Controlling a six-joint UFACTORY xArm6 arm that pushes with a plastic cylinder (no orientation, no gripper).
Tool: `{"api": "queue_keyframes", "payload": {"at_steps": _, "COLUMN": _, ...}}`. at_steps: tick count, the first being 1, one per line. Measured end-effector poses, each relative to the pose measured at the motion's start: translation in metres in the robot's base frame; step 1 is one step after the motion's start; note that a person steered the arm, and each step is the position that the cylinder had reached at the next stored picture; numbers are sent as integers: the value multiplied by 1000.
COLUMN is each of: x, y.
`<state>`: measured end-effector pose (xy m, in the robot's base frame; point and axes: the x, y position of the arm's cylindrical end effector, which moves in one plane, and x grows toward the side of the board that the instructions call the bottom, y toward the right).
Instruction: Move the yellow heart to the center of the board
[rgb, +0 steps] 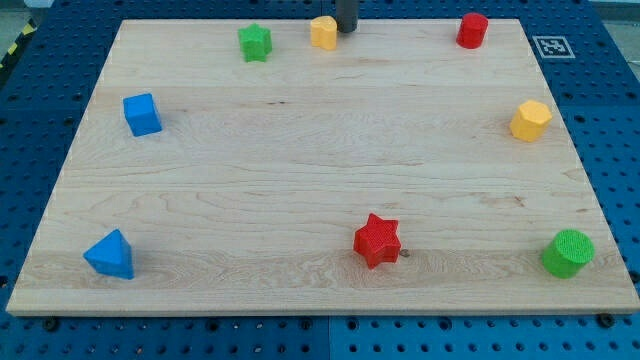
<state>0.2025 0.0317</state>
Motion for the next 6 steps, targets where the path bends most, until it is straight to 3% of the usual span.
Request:
{"api": "queue_keyframes", "payload": {"at_steps": 4, "x": 2, "y": -40}}
{"api": "queue_keyframes", "payload": {"at_steps": 6, "x": 29, "y": -50}}
